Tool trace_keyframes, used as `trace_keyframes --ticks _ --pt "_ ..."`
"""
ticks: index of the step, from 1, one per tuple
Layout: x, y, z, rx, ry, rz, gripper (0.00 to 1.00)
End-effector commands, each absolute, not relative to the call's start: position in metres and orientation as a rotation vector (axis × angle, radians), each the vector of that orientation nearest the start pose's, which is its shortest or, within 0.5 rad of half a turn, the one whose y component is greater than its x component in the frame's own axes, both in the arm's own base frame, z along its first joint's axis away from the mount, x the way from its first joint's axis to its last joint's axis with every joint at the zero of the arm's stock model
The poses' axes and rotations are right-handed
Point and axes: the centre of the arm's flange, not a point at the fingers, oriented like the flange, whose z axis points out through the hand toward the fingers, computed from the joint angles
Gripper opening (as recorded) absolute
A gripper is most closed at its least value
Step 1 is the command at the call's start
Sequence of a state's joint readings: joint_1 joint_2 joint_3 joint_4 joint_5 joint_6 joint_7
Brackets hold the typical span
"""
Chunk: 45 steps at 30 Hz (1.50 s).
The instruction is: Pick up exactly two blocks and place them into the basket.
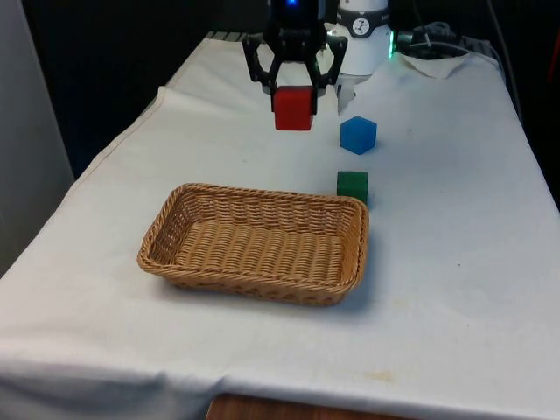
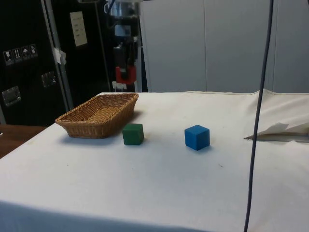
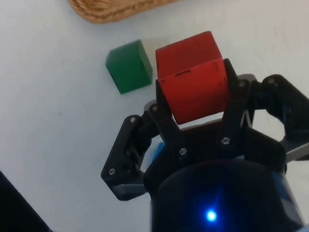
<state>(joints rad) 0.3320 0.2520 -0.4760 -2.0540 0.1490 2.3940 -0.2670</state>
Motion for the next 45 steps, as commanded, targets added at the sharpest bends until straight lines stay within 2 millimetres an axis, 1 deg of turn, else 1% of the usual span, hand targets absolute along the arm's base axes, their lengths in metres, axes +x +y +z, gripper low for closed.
trace_keyframes --ticks 1,2,5,10,11,14,19,27,28,29,30,35,36,40,45 --pt "0.596 -0.072 0.337 -3.169 -0.061 -0.176 0.02" --pt "0.595 -0.073 0.338 -3.169 -0.064 -0.187 0.02" --pt "0.609 -0.063 0.334 -3.175 -0.063 -0.185 0.02" --pt "0.625 -0.053 0.32 -3.181 -0.065 -0.177 0.02" --pt "0.621 -0.056 0.324 -3.186 -0.069 -0.187 0.02" --pt "0.638 -0.045 0.304 -3.182 -0.068 -0.164 0.02" --pt "0.654 -0.038 0.286 -3.184 -0.068 -0.157 0.02" --pt "0.675 -0.042 0.272 -3.178 -0.051 -0.174 0.02" --pt "0.677 -0.043 0.269 -3.176 -0.047 -0.174 0.02" --pt "0.676 -0.044 0.271 -3.187 -0.046 -0.183 0.02" --pt "0.681 -0.044 0.262 -3.17 -0.037 -0.178 0.02" --pt "0.691 -0.045 0.245 -3.165 -0.016 -0.178 0.02" --pt "0.694 -0.045 0.238 -3.163 -0.008 -0.178 0.02" --pt "0.697 -0.046 0.231 -3.164 -0.001 -0.174 0.02" --pt "0.698 -0.045 0.226 -3.163 0.001 -0.176 0.02"
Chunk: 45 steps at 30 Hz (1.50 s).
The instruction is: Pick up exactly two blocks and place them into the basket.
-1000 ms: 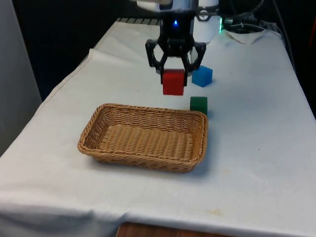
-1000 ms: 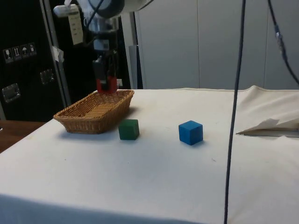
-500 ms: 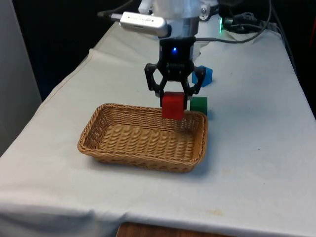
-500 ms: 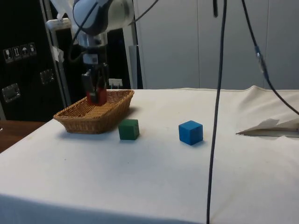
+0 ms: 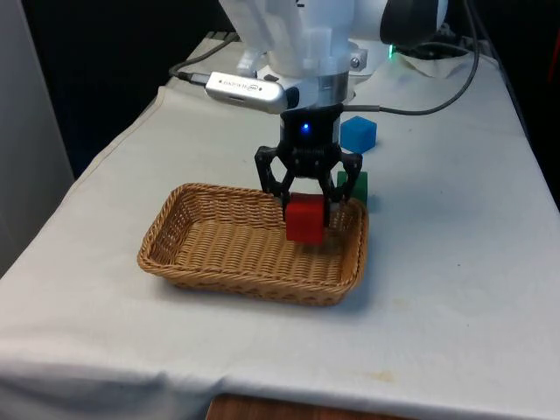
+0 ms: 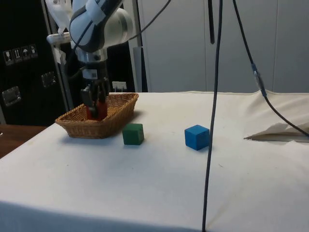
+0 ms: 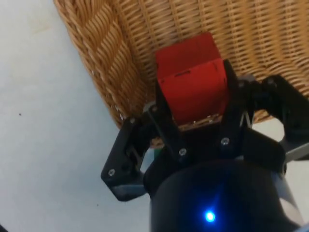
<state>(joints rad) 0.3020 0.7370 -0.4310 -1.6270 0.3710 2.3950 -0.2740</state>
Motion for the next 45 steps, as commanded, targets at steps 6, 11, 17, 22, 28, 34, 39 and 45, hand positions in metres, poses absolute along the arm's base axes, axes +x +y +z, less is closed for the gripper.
trace_keyframes --ticks 6,11,17,22,28,34,39,45 --pt "0.698 -0.044 0.223 -3.155 0.007 -0.183 0.04" --pt "0.698 -0.044 0.221 -3.15 0.008 -0.186 0.37" --pt "0.698 -0.044 0.221 -3.146 0.008 -0.19 1.0" --pt "0.698 -0.044 0.221 -3.145 0.007 -0.192 1.0" --pt "0.698 -0.041 0.237 -3.155 0.013 -0.193 1.0" --pt "0.697 -0.034 0.259 -3.155 0.017 -0.196 1.0" --pt "0.693 -0.027 0.277 -3.155 0.012 -0.195 1.0" --pt "0.685 -0.015 0.298 -3.158 -0.007 -0.188 1.0"
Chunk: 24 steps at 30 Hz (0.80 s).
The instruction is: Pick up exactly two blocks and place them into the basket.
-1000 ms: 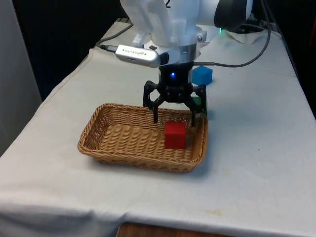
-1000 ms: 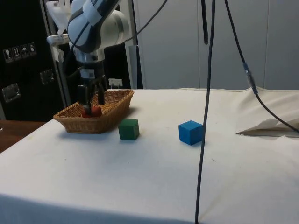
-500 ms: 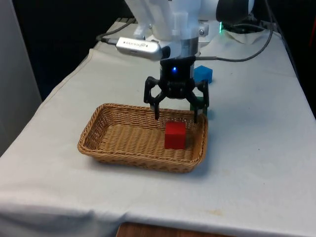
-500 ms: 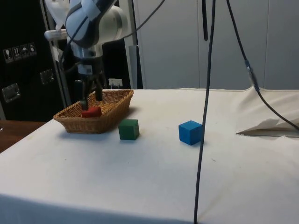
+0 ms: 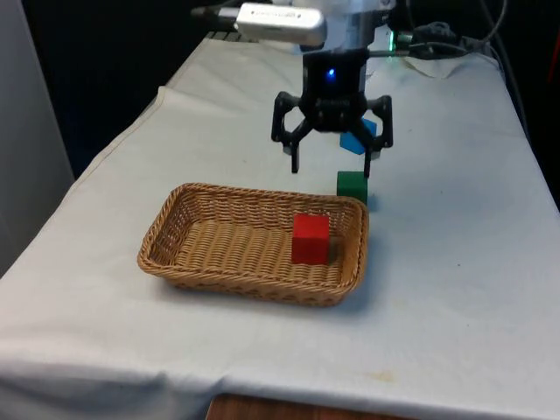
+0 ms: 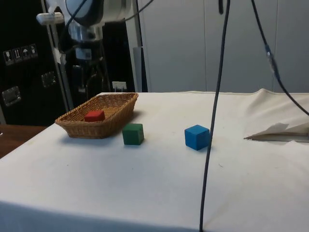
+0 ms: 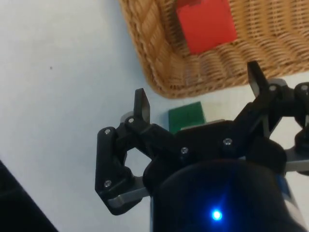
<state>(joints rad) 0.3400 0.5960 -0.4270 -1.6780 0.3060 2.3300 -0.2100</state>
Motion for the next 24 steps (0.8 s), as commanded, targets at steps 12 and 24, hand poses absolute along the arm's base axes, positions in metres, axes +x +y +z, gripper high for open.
trace_keyframes --ticks 12,24 --pt "0.658 0.006 0.329 -3.163 -0.034 -0.179 1.0" --pt "0.624 0.022 0.318 -3.163 -0.053 -0.149 1.0"
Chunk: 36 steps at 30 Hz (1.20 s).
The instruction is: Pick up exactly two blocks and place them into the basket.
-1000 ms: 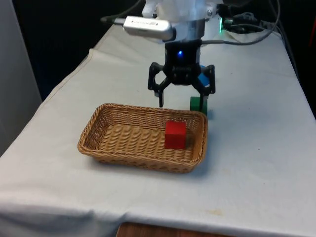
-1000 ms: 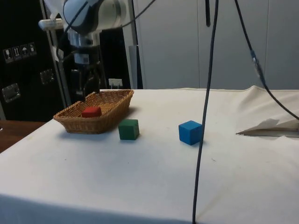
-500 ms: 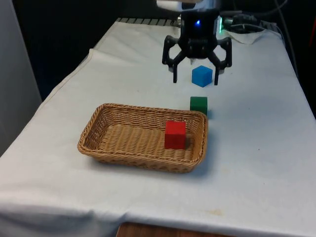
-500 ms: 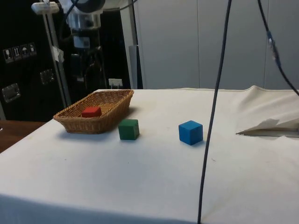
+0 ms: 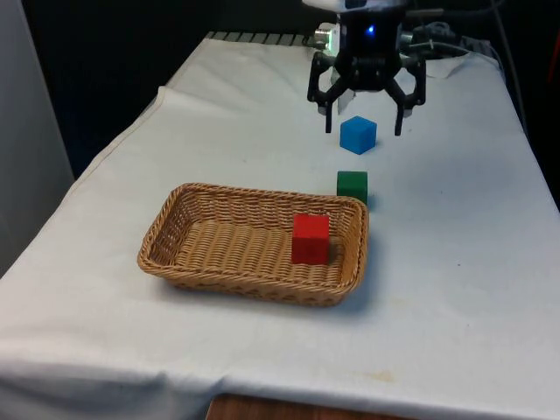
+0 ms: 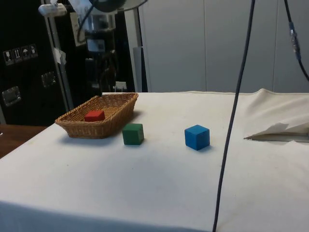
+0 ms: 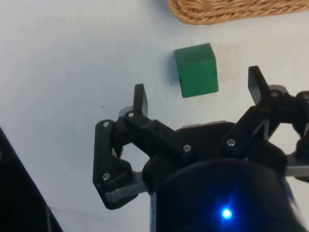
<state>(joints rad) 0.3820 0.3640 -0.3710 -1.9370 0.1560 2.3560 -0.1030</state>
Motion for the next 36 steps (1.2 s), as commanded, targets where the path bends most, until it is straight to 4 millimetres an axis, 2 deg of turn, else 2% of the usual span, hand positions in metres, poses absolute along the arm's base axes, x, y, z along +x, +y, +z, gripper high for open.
trace_keyframes --ticks 1,3,4,12,13,16,20,21,23,28,29,31,36 --pt "0.617 0.024 0.311 -3.163 -0.056 -0.147 1.0" --pt "0.612 0.026 0.305 -3.162 -0.058 -0.145 1.0" --pt "0.616 0.024 0.306 -3.154 -0.061 -0.129 1.0" --pt "0.588 0.042 0.273 -3.151 -0.071 -0.15 1.0" --pt "0.589 0.041 0.274 -3.145 -0.073 -0.135 1.0" --pt "0.579 0.047 0.258 -3.148 -0.083 -0.153 1.0" --pt "0.576 0.047 0.244 -3.149 -0.093 -0.15 1.0" --pt "0.575 0.048 0.247 -3.152 -0.095 -0.143 1.0" --pt "0.576 0.046 0.238 -3.152 -0.103 -0.146 1.0" --pt "0.577 0.022 0.222 -3.169 -0.112 -0.137 1.0" --pt "0.577 0.025 0.224 -3.178 -0.105 -0.133 1.0" --pt "0.578 0.016 0.215 -3.175 -0.119 -0.131 1.0" --pt "0.575 0.013 0.203 -3.185 -0.128 -0.119 1.0"
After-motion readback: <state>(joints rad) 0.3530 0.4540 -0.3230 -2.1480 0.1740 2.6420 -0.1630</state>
